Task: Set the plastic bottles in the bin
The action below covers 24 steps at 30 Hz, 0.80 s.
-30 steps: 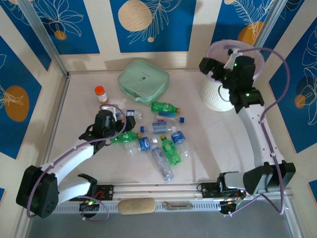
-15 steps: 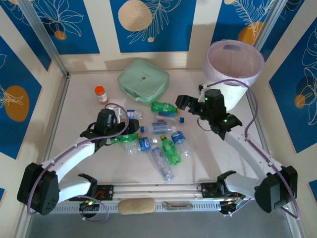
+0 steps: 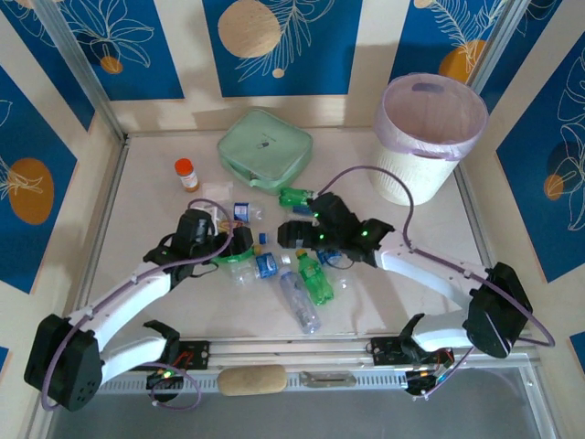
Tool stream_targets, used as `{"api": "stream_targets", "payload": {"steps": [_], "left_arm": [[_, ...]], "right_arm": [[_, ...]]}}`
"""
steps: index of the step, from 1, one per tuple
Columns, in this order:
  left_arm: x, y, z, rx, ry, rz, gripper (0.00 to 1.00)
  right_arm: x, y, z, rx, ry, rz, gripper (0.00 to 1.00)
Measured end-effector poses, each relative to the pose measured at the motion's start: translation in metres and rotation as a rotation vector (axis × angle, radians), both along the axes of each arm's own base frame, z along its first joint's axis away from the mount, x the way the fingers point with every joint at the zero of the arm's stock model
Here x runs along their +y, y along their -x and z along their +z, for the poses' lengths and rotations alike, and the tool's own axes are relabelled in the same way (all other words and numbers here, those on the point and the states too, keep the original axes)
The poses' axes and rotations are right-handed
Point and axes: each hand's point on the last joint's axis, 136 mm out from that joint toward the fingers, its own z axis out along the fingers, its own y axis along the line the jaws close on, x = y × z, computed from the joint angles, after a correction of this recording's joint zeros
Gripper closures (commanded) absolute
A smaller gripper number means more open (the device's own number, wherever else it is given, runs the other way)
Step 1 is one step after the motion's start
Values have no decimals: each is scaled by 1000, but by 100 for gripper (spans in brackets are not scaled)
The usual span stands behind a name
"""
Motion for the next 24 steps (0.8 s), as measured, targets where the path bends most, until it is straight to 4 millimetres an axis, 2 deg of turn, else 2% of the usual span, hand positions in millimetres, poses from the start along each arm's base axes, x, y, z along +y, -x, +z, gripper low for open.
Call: {"api": "stream_targets", "payload": {"steps": [3, 7, 11, 16, 24], "left_arm": [[18, 0, -9, 22, 22, 86, 0], [34, -5, -6, 1, 66, 177, 0], [41, -8, -5, -10, 84, 216, 0], [42, -11, -4, -14, 95, 230, 0], [42, -13, -3, -23, 93, 226, 0]], "right_arm": [[5, 20, -11, 48, 72, 14, 0], [7, 43, -26, 107, 184, 28, 3], [7, 60, -41, 151, 290, 50, 7], [10, 72, -59, 192, 393, 78, 11], [16, 77, -77, 207, 486, 101, 16]]}}
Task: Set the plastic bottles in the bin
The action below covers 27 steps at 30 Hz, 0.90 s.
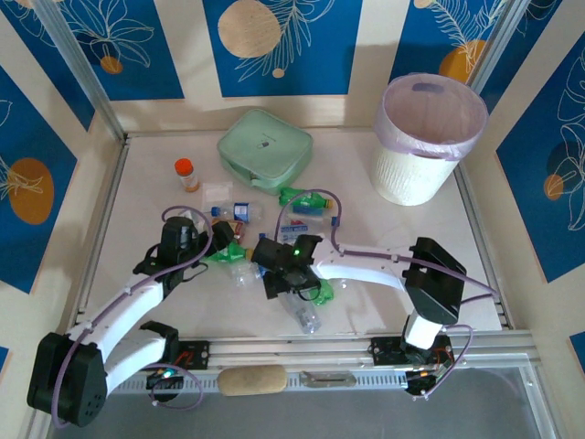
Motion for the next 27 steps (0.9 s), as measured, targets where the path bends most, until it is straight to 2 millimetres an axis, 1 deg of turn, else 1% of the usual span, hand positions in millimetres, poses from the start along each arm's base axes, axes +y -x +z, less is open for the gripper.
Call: {"api": "stream_targets", "payload": {"steps": [7, 12, 21, 27], "left_arm": [[0, 0, 11, -37, 8, -2, 0], [0, 0, 13, -44, 10, -1, 0], [1, 0, 13, -45, 8, 2, 0], [1, -1, 13, -47, 9, 2, 0]], "right_arm": [[-6, 6, -18, 26, 74, 13, 23], [-7, 7, -29, 35, 113, 14, 27], [-6, 5, -38, 34, 142, 23, 43], [-5, 4, -37, 29, 142, 26, 51]]}}
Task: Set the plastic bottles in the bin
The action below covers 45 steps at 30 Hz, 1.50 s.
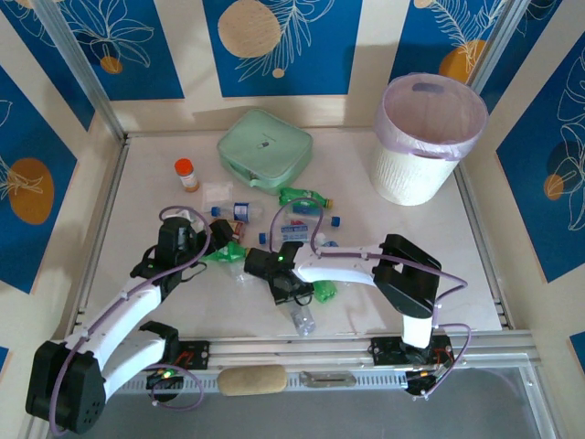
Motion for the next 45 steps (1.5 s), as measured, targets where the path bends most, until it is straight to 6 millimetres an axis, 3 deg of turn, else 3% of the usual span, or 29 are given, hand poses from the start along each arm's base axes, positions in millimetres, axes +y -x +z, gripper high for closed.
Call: {"api": "stream_targets", "payload": {"steps": [6, 9, 14, 19, 28, 33, 36, 45], "left_arm": [[-1, -2, 3, -13, 4, 0, 0], [-1, -3, 4, -20, 2, -3, 0], [-2, -7, 12, -59, -10, -20, 0], [-11, -18, 32, -136, 12, -51, 0], [-46, -31, 41, -183, 68, -195, 0], [-80, -31, 55, -223, 57, -328, 0], [-99, -29, 62, -249, 38, -399, 0], [-132, -20, 61, -260, -39, -548, 0]], "right_arm": [[1, -1, 2, -7, -7, 7, 53], [5, -5, 12, -39, -62, 14, 53], [8, -20, 54, -110, -249, -10, 53], [-3, -63, 99, -188, -462, -107, 53], [-67, -165, 164, -388, -667, -276, 55], [-106, -217, 233, -591, -726, -310, 56], [-135, -236, 275, -724, -755, -329, 57], [-230, -265, 368, -1030, -725, -420, 57]]}}
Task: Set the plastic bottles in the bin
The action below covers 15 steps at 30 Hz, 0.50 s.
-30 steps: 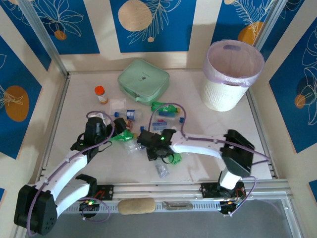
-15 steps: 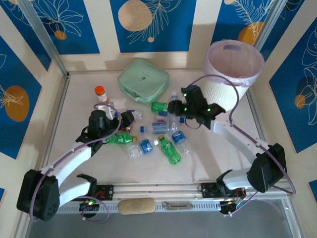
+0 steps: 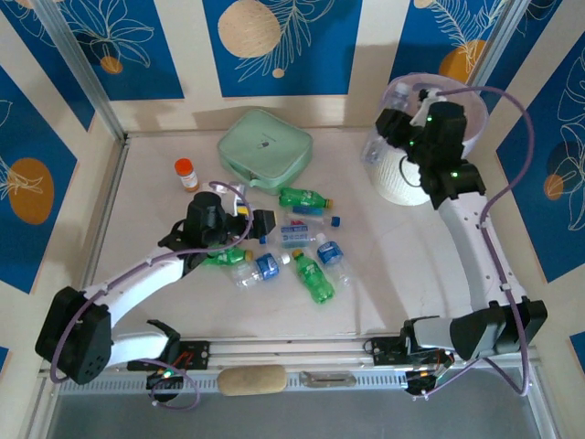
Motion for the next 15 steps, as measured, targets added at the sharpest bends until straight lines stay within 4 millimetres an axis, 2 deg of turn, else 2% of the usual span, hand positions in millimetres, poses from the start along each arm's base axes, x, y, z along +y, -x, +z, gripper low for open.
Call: {"api": "stream_targets", "payload": {"steps": [5, 8, 11, 15], "left_arm": [[-4, 4, -15, 26, -48, -31, 0], [-5, 6, -20, 36, -69, -44, 0], [-6, 8, -22, 45, -76, -52, 0], [-7, 9, -23, 46, -84, -59, 0]], "right_arm": [[-31, -18, 49, -119, 47, -83, 58], [-45, -38, 66, -162, 94, -136, 58], [-59, -62, 72, -176, 150, -193, 58], [-73, -96, 61, -152, 229, -256, 57]]}}
